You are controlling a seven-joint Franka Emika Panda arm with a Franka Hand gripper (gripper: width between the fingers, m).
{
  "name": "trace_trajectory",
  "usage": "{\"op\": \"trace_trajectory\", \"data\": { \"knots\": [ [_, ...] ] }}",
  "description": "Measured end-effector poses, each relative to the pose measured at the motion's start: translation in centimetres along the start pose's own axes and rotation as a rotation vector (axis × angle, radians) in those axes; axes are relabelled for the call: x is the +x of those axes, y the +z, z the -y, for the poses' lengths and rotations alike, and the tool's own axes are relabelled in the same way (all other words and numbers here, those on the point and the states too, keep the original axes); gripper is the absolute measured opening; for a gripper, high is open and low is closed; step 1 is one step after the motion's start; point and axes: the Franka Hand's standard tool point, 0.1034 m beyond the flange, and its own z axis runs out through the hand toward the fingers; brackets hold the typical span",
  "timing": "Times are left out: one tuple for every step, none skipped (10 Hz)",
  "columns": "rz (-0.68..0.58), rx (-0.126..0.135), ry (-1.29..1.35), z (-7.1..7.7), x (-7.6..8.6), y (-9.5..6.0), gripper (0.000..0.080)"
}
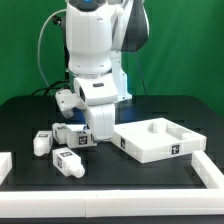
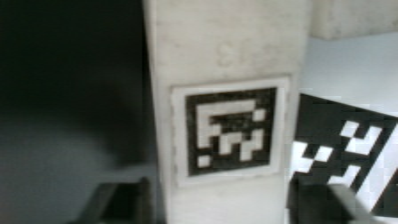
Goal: Assemble one leg
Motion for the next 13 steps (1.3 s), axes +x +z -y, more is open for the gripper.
{"op": "trace_trajectory", "data": {
  "knots": [
    [0.0,0.0,0.0,0.0,0.0,0.0,0.0506],
    [0.0,0.0,0.002,0.0,0.0,0.0,0.0604],
    [0.005,-0.011,0.075,0.1,0.1,-0.7,0.0639],
    [0.015,-0.027,0.147,0.4,0.7,-1.9,0.0639],
    [0.026,-0.051,0.213,0.0,1.5,-3.2,0.0647],
    [0.034,-0.075,0.336,-0.9,2.4,-4.2,0.0647],
    [0.033,-0.099,0.477,-2.4,3.1,-5.1,0.0649],
    [0.022,-0.095,0.601,-3.4,3.2,-5.5,0.0649],
    [0.011,-0.106,0.618,-3.9,2.5,-5.3,0.0649],
    [0.013,-0.103,0.615,-3.7,2.4,-5.2,0.0649],
    [0.013,-0.103,0.614,-3.8,2.5,-5.2,0.0649],
    [0.013,-0.102,0.614,-3.7,2.5,-5.1,0.0649],
    [0.013,-0.102,0.614,-3.7,2.5,-5.1,0.0649]
  ]
}}
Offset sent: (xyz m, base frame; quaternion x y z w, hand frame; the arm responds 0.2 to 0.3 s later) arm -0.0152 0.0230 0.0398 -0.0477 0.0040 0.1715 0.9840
